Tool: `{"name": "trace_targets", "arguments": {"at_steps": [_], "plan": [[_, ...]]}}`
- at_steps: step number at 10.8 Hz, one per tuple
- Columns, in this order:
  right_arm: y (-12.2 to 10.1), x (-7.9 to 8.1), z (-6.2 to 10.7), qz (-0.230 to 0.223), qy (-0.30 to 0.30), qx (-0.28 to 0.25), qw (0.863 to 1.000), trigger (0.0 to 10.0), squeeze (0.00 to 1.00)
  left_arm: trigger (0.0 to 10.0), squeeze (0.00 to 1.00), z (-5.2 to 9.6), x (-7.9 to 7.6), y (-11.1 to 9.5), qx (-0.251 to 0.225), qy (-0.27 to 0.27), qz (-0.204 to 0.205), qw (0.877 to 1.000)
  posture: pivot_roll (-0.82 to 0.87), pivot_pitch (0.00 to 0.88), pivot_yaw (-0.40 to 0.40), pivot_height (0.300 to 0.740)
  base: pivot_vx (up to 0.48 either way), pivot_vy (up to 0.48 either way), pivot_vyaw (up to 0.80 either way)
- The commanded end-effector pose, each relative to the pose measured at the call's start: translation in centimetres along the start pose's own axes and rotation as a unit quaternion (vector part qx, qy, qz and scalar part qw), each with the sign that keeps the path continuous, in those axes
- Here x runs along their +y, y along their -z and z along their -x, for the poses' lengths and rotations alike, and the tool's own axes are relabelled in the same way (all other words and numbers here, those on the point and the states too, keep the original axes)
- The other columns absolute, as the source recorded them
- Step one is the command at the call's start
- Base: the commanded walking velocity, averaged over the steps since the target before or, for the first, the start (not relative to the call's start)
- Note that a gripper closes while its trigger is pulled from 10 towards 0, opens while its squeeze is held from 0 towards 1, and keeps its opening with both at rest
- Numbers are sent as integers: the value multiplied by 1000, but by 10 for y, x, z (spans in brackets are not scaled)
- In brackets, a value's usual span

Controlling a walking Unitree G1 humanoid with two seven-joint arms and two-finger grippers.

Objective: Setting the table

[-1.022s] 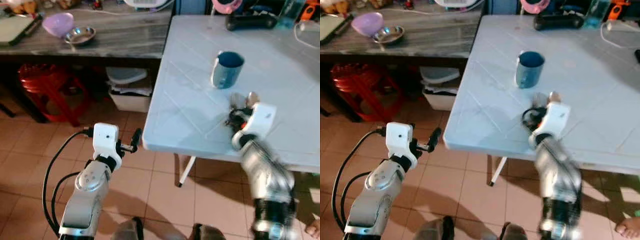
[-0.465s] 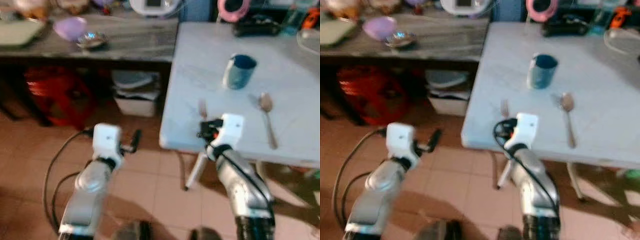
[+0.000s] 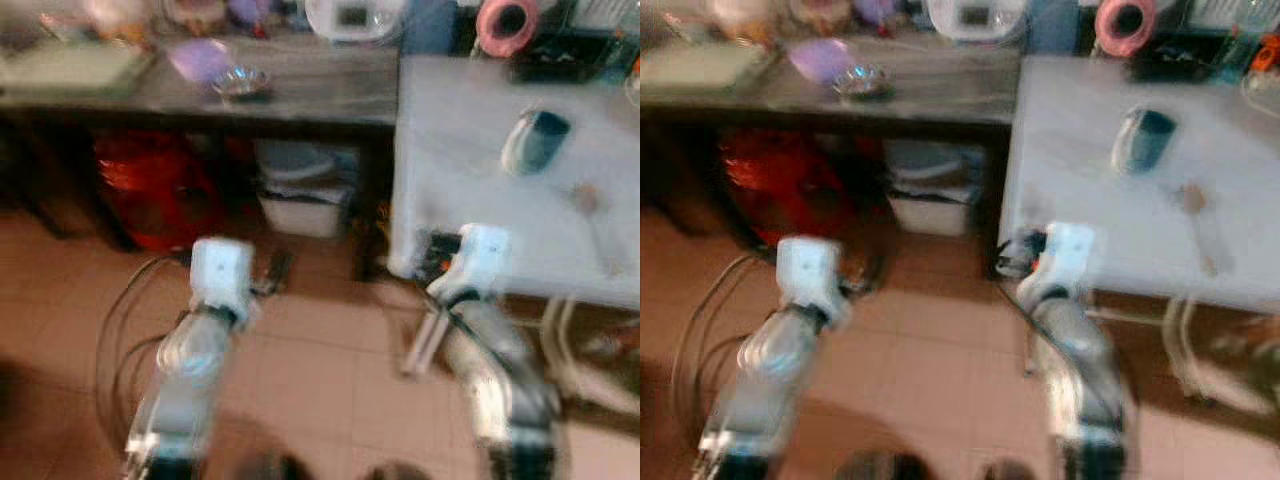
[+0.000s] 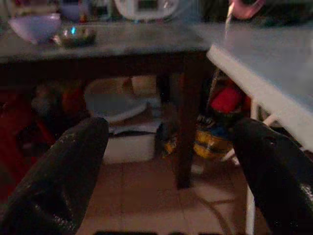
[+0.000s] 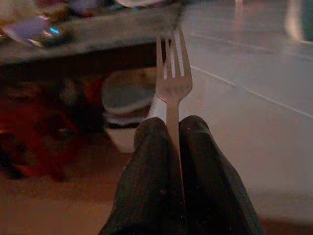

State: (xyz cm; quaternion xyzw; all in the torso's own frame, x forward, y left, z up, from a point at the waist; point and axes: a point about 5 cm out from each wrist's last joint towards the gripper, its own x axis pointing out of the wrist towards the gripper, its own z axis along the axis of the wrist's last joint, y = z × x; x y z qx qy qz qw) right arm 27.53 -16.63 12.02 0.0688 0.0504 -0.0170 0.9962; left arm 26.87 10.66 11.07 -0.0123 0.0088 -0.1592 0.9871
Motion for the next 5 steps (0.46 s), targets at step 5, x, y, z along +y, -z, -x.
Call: {"name": "trace_targets", "arguments": {"at_steps": [5], "plan": [[-20,7,-4,23,-15,-60,998,0,0,10000,0,-7,0,-1,-19,3,-7,1000,-31,0,51,740,344,328,0]]}}
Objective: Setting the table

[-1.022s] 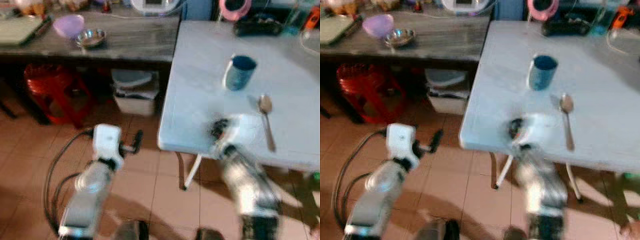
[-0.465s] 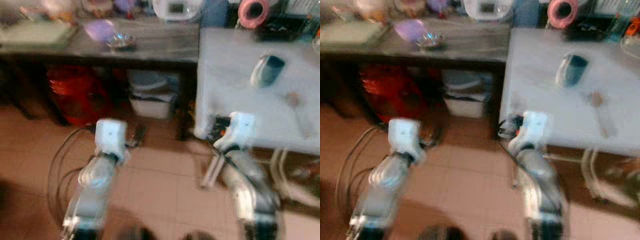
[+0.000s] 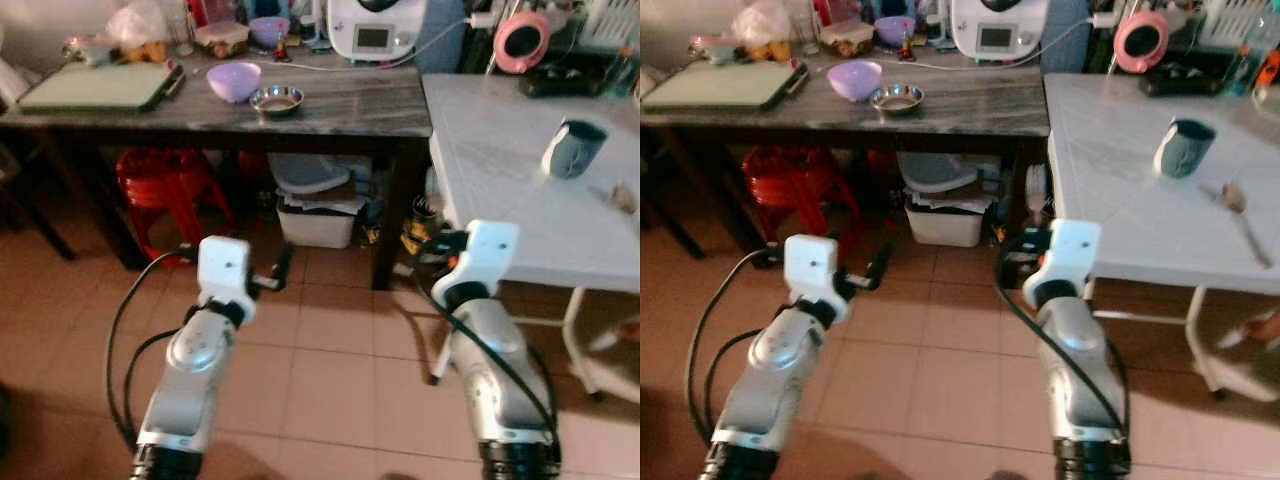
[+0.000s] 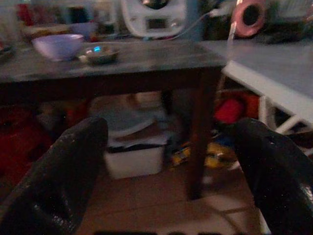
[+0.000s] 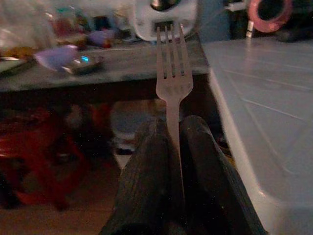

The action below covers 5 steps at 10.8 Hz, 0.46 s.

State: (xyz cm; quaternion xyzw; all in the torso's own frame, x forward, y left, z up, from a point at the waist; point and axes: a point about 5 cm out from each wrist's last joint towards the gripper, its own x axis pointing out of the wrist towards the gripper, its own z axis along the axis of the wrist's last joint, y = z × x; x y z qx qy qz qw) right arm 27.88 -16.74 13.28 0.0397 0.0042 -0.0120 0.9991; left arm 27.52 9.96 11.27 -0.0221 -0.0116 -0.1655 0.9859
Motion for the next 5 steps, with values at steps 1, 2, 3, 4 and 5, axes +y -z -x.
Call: {"name": "trace_targets", "arguments": {"at_steps": [1,2,3,4,5], "plan": [[-7,7,-3,-2,-12,-16,1000,0,0,10000,0,1,5,1,3,-4,-14,1000,-33,0,52,740,371,304,0],[-6,8,-2,0,-15,-17,1000,0,0,10000,0,1,5,2,2,-2,-14,1000,-35,0,53,740,412,244,0],[-7,8,-1,4,-18,-20,1000,0,0,10000,0,1,5,3,3,-3,-15,1000,-40,0,53,740,412,240,0],[-7,8,-1,7,-20,-21,1000,0,0,10000,0,1,6,3,4,-5,-16,1000,-42,0,53,740,412,240,0],[-7,8,-1,10,-23,-22,999,0,0,10000,0,-1,6,3,2,-5,-16,1000,-44,0,53,740,416,240,0]]}}
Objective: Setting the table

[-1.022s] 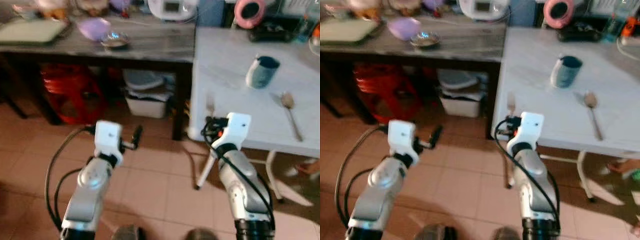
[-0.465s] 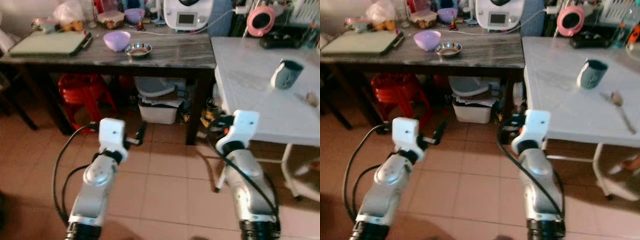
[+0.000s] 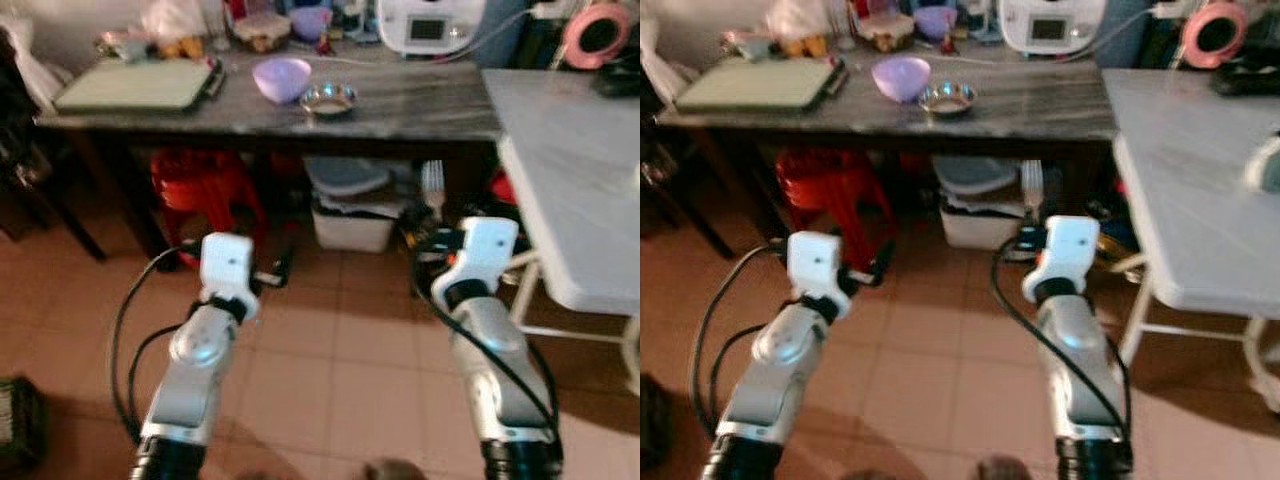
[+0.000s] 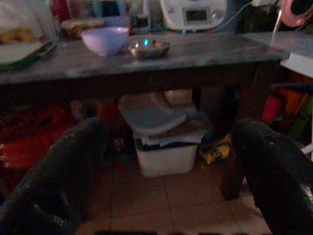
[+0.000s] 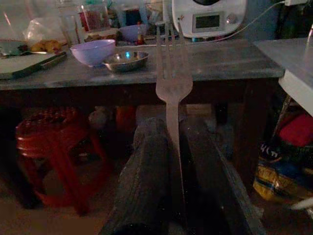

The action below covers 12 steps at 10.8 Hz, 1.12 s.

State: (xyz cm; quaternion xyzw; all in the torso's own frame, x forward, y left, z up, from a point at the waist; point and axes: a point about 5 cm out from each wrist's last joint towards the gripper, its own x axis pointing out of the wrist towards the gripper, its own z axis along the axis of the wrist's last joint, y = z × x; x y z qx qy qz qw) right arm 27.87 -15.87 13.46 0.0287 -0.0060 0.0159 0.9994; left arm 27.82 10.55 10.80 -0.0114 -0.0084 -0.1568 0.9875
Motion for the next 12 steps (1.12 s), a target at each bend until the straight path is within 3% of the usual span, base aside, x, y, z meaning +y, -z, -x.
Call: {"name": "trace_targets", "arguments": {"at_steps": [1,2,8,12], "plan": [[-7,0,-2,4,-2,-15,1000,3373,0,10000,0,-1,-1,-2,-5,3,-8,1000,-43,0,53,740,446,0,0],[-7,1,-2,11,-6,-15,1000,10000,0,10000,0,0,-1,-4,-13,6,-10,1000,-44,0,53,740,480,0,0],[-6,-2,-1,-2,15,-17,1000,10000,0,10000,0,2,-9,-4,-21,32,-11,999,-40,0,54,740,473,0,0],[0,-12,24,33,31,-12,999,10000,0,10000,0,22,5,1,-8,-3,-22,1000,-42,0,52,740,458,0,0]]}}
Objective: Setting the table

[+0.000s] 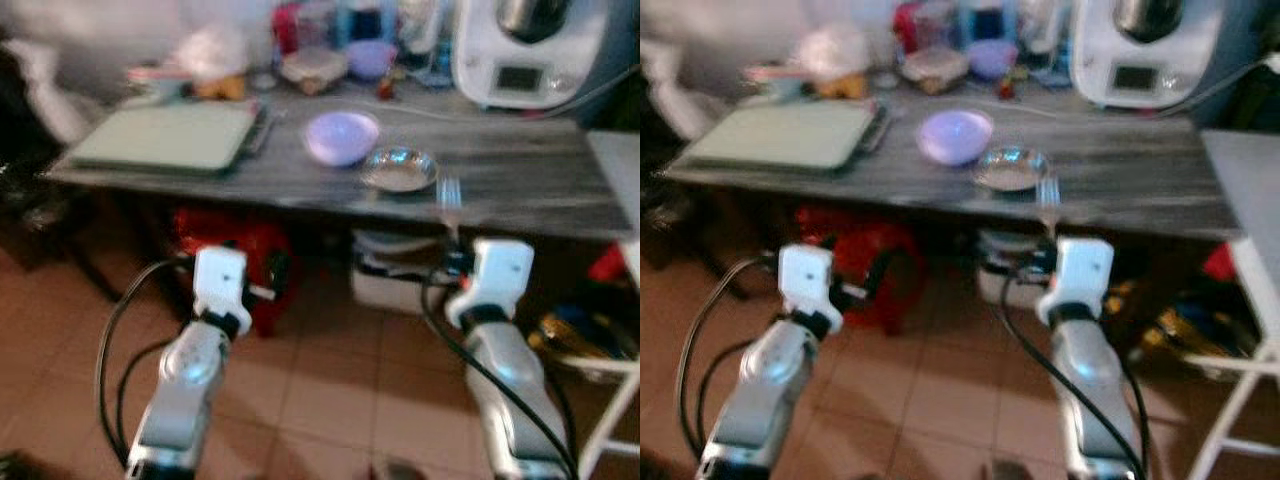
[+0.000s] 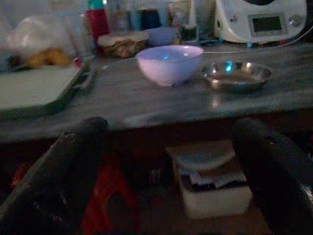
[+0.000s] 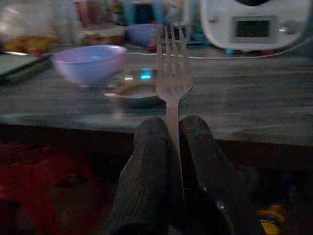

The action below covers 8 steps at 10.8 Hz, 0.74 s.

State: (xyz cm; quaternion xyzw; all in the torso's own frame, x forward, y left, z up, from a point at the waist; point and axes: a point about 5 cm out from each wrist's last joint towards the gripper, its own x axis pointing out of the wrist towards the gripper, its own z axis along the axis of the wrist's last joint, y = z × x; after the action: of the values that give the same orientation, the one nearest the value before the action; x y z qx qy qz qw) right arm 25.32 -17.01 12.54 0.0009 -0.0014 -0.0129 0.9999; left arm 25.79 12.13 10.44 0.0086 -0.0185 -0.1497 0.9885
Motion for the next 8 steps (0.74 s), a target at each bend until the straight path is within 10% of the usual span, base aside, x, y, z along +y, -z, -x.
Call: {"name": "trace_targets", "arguments": {"at_steps": [1,8], "plan": [[-5,-6,2,7,12,-10,1000,10000,0,10000,0,0,0,-3,-2,-2,-2,1000,-39,0,54,740,454,0,-800],[-3,-2,-4,1,9,2,1000,10000,0,10000,0,4,7,-5,3,-18,8,1000,-26,0,56,740,436,0,-88]]}}
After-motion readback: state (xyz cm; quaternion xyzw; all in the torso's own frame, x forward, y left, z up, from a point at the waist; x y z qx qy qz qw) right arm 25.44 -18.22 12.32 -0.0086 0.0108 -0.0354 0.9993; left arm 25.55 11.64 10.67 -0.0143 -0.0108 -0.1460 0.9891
